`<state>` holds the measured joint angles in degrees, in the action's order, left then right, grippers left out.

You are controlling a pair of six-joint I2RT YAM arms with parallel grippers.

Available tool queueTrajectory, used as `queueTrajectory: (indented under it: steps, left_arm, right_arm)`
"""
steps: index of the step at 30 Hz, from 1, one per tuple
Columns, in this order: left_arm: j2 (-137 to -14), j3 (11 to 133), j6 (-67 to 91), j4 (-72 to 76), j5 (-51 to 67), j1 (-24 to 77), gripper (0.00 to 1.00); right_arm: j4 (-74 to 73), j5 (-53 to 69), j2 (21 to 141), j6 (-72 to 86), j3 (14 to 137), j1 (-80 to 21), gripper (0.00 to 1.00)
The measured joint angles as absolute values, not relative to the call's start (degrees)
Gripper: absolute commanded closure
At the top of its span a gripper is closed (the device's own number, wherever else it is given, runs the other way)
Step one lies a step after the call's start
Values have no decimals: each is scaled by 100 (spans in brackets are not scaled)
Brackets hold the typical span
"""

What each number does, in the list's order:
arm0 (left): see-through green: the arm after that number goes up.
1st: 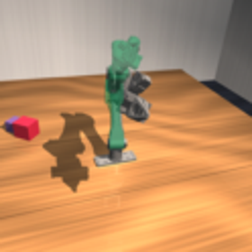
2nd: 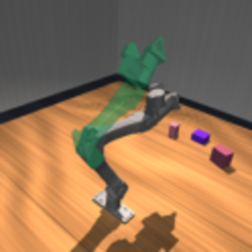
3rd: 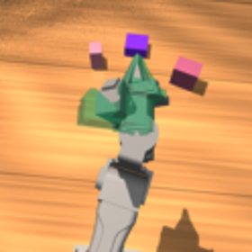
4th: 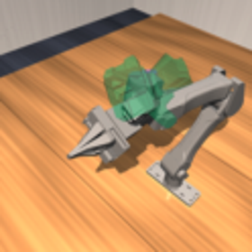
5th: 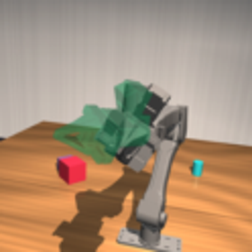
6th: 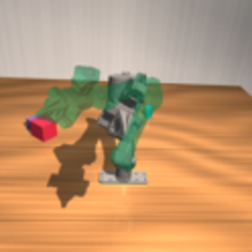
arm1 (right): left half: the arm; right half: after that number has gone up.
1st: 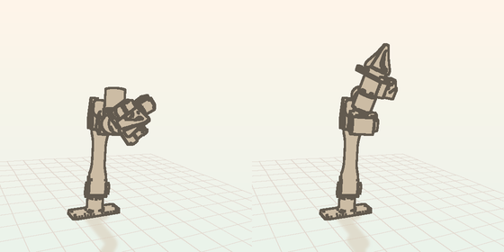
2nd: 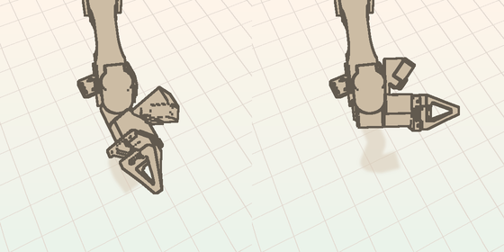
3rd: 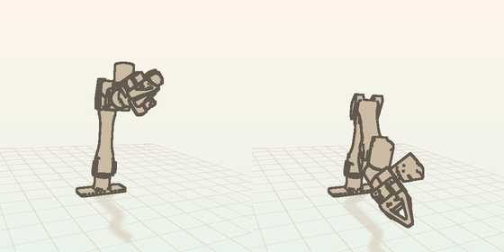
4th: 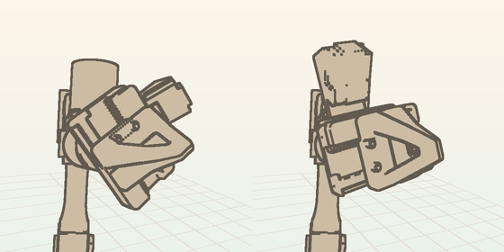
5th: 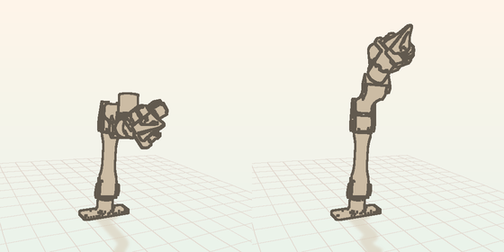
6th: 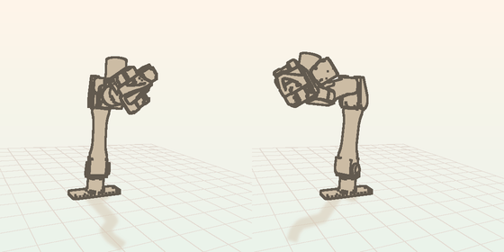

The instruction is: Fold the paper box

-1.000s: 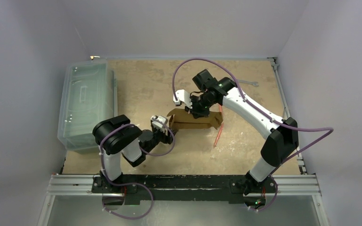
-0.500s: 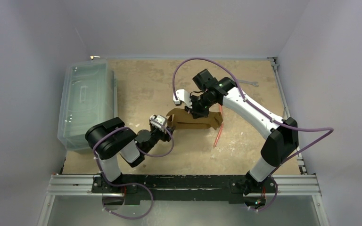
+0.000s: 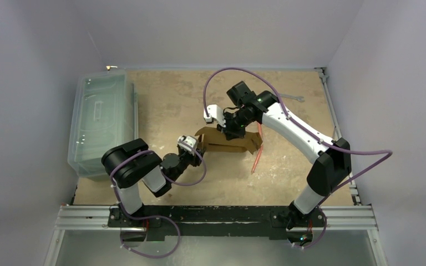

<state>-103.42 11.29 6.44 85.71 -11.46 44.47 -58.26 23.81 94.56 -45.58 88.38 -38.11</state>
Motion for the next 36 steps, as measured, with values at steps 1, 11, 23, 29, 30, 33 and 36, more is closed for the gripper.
queueTrajectory:
  steps: [1,11,23,29,30,33,36]
  left_arm:
    - [-10342,1135,646,8569,-1192,4473,53]
    - [-10342,1256,663,8560,-1804,4563,62]
    - [-10357,1339,631,8512,-1990,4628,57]
    - [-10355,1341,462,8527,-1918,4628,60]
    - [-10357,1341,423,8527,-1920,4628,60]
    - [-10357,1341,362,8527,-1955,4628,64]
    - [-10355,1341,357,8527,-2047,4628,68]
  right_arm:
    - [-5822,2390,9461,-4541,8838,-3811,100]
    - [-5763,2705,9651,-4386,8838,-3793,100]
    - [-5605,2751,9734,-3911,8890,-3780,100]
    - [-5553,2735,9830,-3610,9067,-3769,100]
    - [-5540,2738,9856,-3568,9078,-3769,100]
    - [-5500,2738,9909,-3450,9087,-3769,100]
    - [-5457,2738,9937,-3376,9087,-3767,100]
